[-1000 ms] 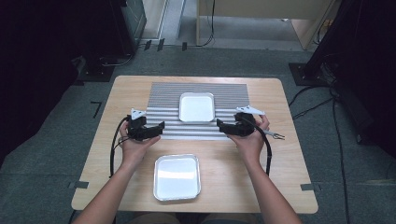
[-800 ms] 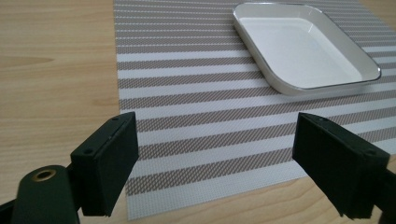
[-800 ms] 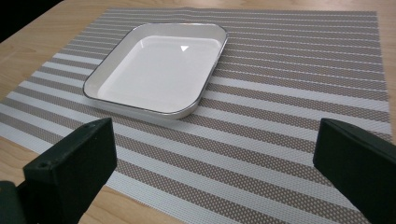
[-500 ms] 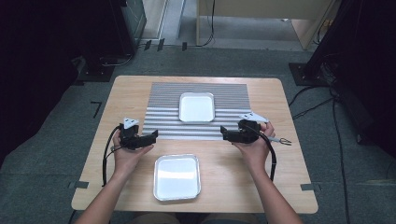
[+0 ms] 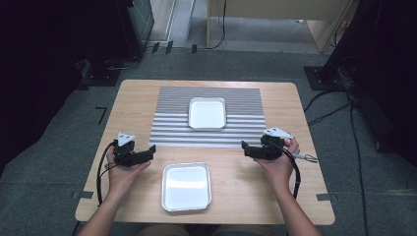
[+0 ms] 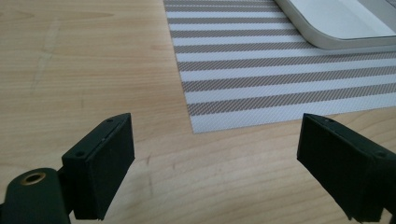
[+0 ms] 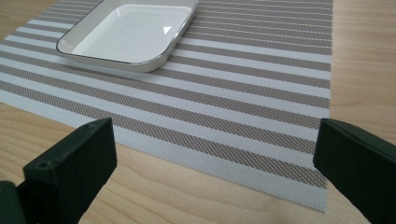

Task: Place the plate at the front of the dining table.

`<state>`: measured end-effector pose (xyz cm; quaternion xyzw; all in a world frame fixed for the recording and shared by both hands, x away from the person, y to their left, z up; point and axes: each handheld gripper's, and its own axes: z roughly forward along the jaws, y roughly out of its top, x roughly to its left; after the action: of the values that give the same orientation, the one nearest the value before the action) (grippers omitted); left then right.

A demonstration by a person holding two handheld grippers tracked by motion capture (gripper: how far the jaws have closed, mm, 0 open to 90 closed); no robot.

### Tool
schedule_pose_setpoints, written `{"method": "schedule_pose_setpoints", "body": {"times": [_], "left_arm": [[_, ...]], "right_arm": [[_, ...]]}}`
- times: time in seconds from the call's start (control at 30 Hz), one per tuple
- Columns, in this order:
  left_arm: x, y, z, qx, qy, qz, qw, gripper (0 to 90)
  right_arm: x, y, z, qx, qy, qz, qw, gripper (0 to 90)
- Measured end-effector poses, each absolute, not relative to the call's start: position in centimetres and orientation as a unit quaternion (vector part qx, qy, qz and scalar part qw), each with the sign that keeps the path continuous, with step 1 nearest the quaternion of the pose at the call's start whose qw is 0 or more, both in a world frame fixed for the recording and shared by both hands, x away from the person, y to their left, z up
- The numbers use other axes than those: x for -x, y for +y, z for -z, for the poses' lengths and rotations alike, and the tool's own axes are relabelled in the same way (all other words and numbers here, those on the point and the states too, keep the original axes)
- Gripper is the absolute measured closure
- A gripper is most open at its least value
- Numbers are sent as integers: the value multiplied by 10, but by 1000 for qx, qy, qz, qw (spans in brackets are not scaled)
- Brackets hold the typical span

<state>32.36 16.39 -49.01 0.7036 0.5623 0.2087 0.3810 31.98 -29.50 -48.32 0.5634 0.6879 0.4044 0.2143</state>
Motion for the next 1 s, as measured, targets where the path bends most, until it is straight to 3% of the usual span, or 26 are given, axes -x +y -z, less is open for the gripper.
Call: {"method": "schedule_pose_setpoints", "body": {"times": [1.0], "left_arm": [[-271, 213, 510, -709, 569, -227, 349, 113]], "right_arm": [[-259, -358, 493, -589, 672, -381, 237, 0]]}}
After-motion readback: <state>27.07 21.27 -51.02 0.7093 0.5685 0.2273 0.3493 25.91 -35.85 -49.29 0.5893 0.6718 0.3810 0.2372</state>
